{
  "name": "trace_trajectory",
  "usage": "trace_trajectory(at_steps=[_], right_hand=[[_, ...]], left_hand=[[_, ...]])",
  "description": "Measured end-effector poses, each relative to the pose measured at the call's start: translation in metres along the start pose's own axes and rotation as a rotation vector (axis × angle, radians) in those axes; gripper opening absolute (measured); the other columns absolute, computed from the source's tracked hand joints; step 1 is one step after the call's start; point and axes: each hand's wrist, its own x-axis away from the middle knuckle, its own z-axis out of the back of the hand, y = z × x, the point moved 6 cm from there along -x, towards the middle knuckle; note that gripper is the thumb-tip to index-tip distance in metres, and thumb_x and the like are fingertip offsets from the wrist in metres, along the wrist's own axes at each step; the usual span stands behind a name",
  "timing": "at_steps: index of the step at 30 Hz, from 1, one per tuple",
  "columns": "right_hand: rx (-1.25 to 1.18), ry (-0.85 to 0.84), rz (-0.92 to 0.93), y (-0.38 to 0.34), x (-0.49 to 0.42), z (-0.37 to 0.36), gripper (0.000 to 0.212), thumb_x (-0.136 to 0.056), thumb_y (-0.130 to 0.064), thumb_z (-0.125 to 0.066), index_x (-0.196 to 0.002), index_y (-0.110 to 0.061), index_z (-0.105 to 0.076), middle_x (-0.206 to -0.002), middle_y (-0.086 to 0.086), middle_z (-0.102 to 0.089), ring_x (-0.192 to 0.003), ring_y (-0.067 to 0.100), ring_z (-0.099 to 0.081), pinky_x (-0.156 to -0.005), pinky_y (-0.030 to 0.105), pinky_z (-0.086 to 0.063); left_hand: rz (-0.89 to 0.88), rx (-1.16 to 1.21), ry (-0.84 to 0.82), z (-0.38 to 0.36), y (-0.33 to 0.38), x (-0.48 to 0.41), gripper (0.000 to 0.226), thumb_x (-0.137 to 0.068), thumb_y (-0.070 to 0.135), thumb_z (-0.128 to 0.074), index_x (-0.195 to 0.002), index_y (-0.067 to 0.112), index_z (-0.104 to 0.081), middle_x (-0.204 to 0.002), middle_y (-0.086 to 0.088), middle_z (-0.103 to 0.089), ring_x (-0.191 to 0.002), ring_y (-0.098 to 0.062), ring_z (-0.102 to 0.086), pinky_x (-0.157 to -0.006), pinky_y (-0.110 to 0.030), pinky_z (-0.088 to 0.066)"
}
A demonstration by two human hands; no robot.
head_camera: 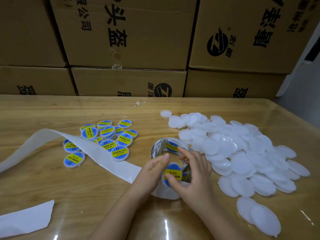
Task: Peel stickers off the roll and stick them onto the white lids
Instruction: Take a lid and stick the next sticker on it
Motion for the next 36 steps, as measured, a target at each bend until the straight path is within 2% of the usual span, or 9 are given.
trace_trajectory(at_steps=[3,8,12,15,20,25,28,31,36], right_hand=[[0.015,-0.028,0.012,0.0,0.0,-0.002,0.064,-0.069,-0.056,-0.062,-0.127,-0.04,-0.04,-0.101,-0.018,-0.049,-0.096,0.007,-0.049,-0.09,0.035,-0.033],[0.026,-0.035,-0.007,0.006,-0.001,0.0,0.064,-0.069,-0.057,-0.061,-0.128,-0.039,-0.041,-0.102,-0.022,-0.046,-0.098,0.003,-0.047,-0.091,0.034,-0.036],[0.012,-0.003,-0.033,0.013,-0.002,0.004,0.062,-0.07,-0.055,-0.062,-0.127,-0.041,-0.041,-0.102,-0.022,-0.046,-0.099,0.003,-0.047,-0.093,0.031,-0.033],[-0.009,0.031,-0.06,0.016,-0.003,0.007,0.06,-0.071,-0.056,-0.061,-0.126,-0.041,-0.041,-0.101,-0.02,-0.048,-0.098,0.002,-0.047,-0.094,0.029,-0.031],[-0.044,0.062,-0.071,0.015,-0.004,0.01,0.06,-0.071,-0.055,-0.06,-0.126,-0.043,-0.039,-0.101,-0.018,-0.05,-0.098,0.004,-0.049,-0.096,0.022,-0.028],[-0.066,0.026,-0.071,0.006,-0.001,0.004,0.06,-0.07,-0.054,-0.061,-0.126,-0.043,-0.042,-0.101,-0.02,-0.049,-0.099,0.005,-0.049,-0.093,0.03,-0.034],[-0.023,-0.023,-0.044,-0.004,0.002,-0.003,0.065,-0.069,-0.058,-0.063,-0.127,-0.034,-0.048,-0.099,-0.018,-0.051,-0.094,0.005,-0.05,-0.091,0.036,-0.038],[0.015,-0.071,-0.047,-0.008,0.002,-0.005,0.068,-0.066,-0.067,-0.061,-0.126,-0.036,-0.051,-0.095,-0.021,-0.052,-0.094,0.0,-0.045,-0.09,0.04,-0.04],[-0.061,-0.025,-0.071,-0.007,0.003,-0.002,0.036,-0.071,-0.06,-0.057,-0.093,-0.034,-0.066,-0.098,-0.039,-0.049,-0.104,-0.021,-0.029,-0.084,0.047,-0.045]], left_hand=[[-0.002,0.034,0.048,0.007,-0.001,-0.001,0.065,-0.081,0.055,-0.057,-0.085,-0.01,-0.051,-0.077,-0.016,-0.052,-0.076,-0.025,-0.048,-0.066,-0.029,-0.043],[0.054,0.061,0.072,0.016,-0.004,-0.003,0.041,-0.087,0.051,-0.054,-0.095,0.017,-0.073,-0.083,-0.005,-0.072,-0.077,-0.014,-0.068,-0.064,-0.022,-0.052],[0.071,0.086,0.058,0.016,-0.003,-0.003,0.037,-0.083,0.054,-0.059,-0.081,0.02,-0.073,-0.073,0.001,-0.069,-0.069,-0.011,-0.065,-0.061,-0.021,-0.05],[0.115,0.096,0.063,0.016,-0.005,-0.001,0.04,-0.07,0.061,-0.068,-0.065,0.021,-0.061,-0.062,0.0,-0.057,-0.06,-0.012,-0.056,-0.058,-0.024,-0.045],[0.16,0.003,-0.071,0.003,-0.004,0.003,0.038,-0.08,0.054,-0.059,-0.056,0.025,-0.058,-0.056,0.004,-0.055,-0.054,-0.009,-0.054,-0.054,-0.019,-0.044],[0.162,-0.007,-0.08,-0.005,-0.004,0.005,0.038,-0.09,0.046,-0.055,-0.071,0.014,-0.064,-0.071,-0.009,-0.061,-0.07,-0.02,-0.06,-0.068,-0.027,-0.049],[0.115,-0.014,-0.038,-0.006,0.0,0.004,0.035,-0.085,0.048,-0.052,-0.069,0.018,-0.06,-0.068,-0.005,-0.055,-0.067,-0.014,-0.053,-0.06,-0.018,-0.043],[0.101,-0.013,-0.01,-0.003,0.002,0.003,0.039,-0.089,0.045,-0.046,-0.073,0.022,-0.072,-0.068,0.004,-0.068,-0.066,-0.005,-0.063,-0.059,-0.014,-0.047],[0.096,-0.007,-0.006,0.002,0.001,0.002,0.041,-0.079,0.059,-0.057,-0.065,0.021,-0.064,-0.065,0.001,-0.061,-0.063,-0.011,-0.056,-0.058,-0.017,-0.046]])
